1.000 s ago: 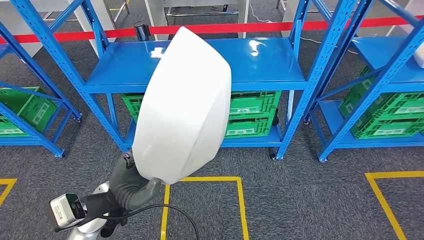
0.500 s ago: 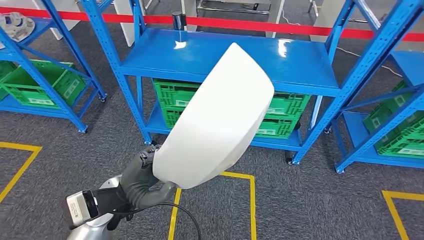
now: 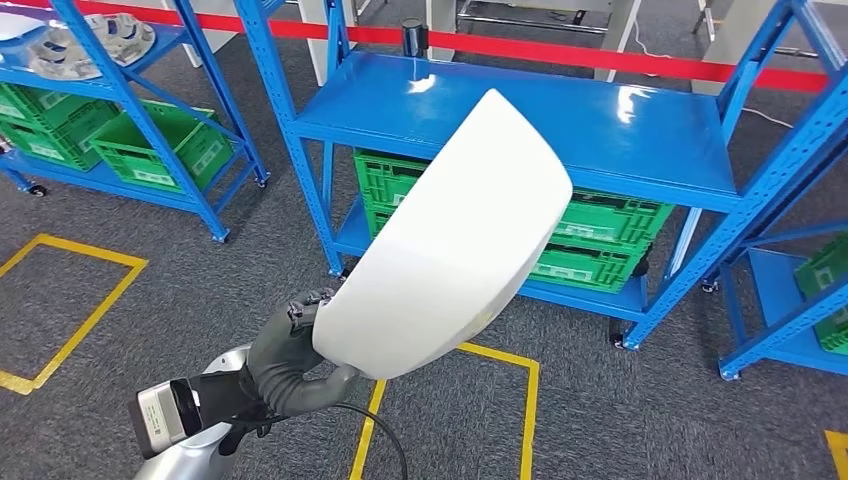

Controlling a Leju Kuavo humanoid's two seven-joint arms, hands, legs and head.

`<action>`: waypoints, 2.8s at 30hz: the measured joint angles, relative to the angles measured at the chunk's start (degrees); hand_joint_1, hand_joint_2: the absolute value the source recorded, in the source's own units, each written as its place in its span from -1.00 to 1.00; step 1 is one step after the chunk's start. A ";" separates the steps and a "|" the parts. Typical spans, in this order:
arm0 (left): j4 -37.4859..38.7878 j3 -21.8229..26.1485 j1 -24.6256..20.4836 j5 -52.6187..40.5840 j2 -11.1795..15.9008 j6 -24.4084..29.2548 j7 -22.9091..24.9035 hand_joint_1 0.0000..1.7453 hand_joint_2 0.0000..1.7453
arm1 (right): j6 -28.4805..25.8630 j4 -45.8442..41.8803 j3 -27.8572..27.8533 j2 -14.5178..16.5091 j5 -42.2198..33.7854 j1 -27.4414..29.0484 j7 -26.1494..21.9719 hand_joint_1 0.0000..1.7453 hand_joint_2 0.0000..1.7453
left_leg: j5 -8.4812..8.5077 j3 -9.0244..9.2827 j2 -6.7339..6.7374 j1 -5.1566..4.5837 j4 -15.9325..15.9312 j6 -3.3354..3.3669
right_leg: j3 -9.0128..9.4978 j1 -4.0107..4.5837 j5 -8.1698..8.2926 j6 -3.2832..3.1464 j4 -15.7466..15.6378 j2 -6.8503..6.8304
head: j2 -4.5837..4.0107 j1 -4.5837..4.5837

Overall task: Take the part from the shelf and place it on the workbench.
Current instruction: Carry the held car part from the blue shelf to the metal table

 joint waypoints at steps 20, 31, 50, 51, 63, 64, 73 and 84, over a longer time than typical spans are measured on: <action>1.44 -1.02 -1.56 0.02 -0.36 2.81 -0.67 1.00 1.00 | 0.68 0.02 0.20 -1.61 1.33 0.42 2.30 -1.00 -1.00 | 6.07 3.88 -3.06 -0.02 -9.39 3.19 | -5.22 0.11 -4.61 2.55 12.04 0.89 | 0.00 0.67; 2.54 -0.95 -0.84 -1.57 -0.33 3.10 -1.49 1.00 1.00 | 0.82 0.02 0.22 -3.76 1.05 0.55 -0.22 -1.00 -1.00 | 0.47 -2.50 -0.18 0.01 2.00 0.12 | -0.01 0.01 -0.27 0.03 0.27 -0.48 | 0.00 -0.09; 6.17 -1.39 -3.75 0.81 -1.63 3.28 -1.49 1.00 1.00 | 1.20 0.04 0.20 -5.61 1.01 1.02 0.97 -1.00 -1.00 | 6.04 4.12 -2.71 0.14 -9.64 3.07 | -6.31 -0.15 -5.96 3.22 14.31 0.58 | 0.00 0.81; 6.35 -1.40 -3.92 0.84 -1.64 3.30 -1.49 1.00 1.00 | 1.20 0.04 0.20 -5.68 0.94 0.99 0.92 -1.00 -1.00 | 6.00 4.10 -3.55 0.19 -9.43 2.93 | -4.63 -0.28 -3.60 3.17 10.44 1.14 | 0.00 0.84; 7.77 -1.86 -5.62 1.21 -1.67 3.30 -1.52 1.00 1.00 | 1.19 0.04 0.10 -5.77 0.09 0.79 0.88 -1.00 -1.00 | -1.21 -4.31 0.45 0.31 6.37 -0.25 | -0.75 0.01 -0.19 0.00 0.83 -1.81 | 0.00 -0.01; 8.10 -1.89 -5.67 1.31 -1.65 3.30 -1.51 1.00 1.00 | 1.19 0.04 0.09 -5.75 0.09 0.77 1.06 -1.00 -1.00 | -1.08 -4.56 0.65 0.36 7.25 -0.29 | -0.76 0.05 -0.22 0.00 0.85 -2.66 | 0.00 -0.02; 10.01 -2.28 -7.83 1.88 -2.00 3.05 -1.51 1.00 1.00 | 1.20 0.04 0.06 -5.51 -0.05 0.18 1.19 -1.00 -1.00 | 5.40 4.12 3.38 -0.38 -9.32 2.25 | 0.17 0.36 -1.31 2.20 1.29 -7.40 | 0.00 0.26; 10.73 -3.54 -7.88 -0.38 -2.63 2.42 0.85 1.00 1.00 | 1.49 0.22 0.04 -5.29 0.11 0.69 1.97 -1.00 -1.00 | 5.98 3.60 -5.45 0.11 -8.81 2.18 | -1.72 -0.45 -0.30 2.75 2.73 4.19 | 0.00 0.91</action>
